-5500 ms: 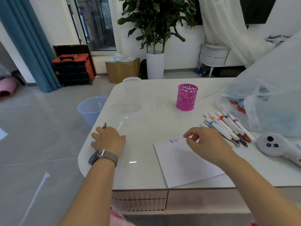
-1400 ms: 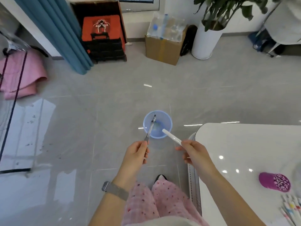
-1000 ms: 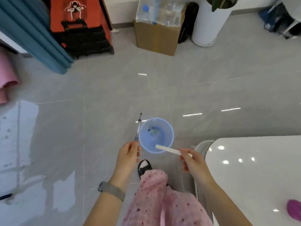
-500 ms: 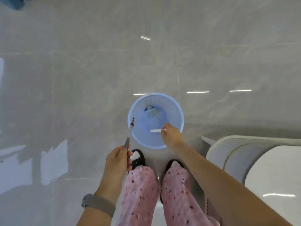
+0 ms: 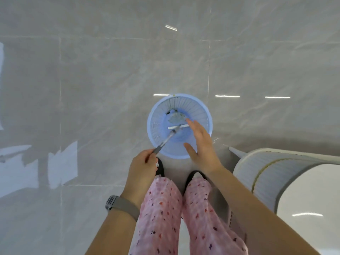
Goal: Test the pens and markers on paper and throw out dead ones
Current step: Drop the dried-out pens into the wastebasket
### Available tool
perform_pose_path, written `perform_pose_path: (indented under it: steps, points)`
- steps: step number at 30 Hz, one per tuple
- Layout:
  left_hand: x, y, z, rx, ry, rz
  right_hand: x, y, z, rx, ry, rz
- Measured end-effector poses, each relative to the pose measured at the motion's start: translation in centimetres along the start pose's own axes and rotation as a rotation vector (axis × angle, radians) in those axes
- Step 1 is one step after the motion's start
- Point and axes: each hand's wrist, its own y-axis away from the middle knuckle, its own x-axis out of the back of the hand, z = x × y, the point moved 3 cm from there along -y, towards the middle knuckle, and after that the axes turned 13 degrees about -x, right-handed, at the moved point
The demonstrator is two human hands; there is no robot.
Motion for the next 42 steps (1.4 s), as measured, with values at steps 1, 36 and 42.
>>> perform_pose_path:
  steps: [1, 36, 42]
  points:
    - [0.0, 0.1, 0.4, -0.048, -0.093, -0.052, 0.5, 1.0, -0.4, 0.053, 0.102, -0.022]
    - [3.4, 11.1, 8.6, -0.149, -0.047, -0.07, 12.8, 14.2, -1.7, -0.517, 0.45, 0.12]
    - [3.2, 19.1, 11.8, -0.276, -0.121, -0.161, 18.6, 25.3, -4.6, -0.551, 0.326, 0.313]
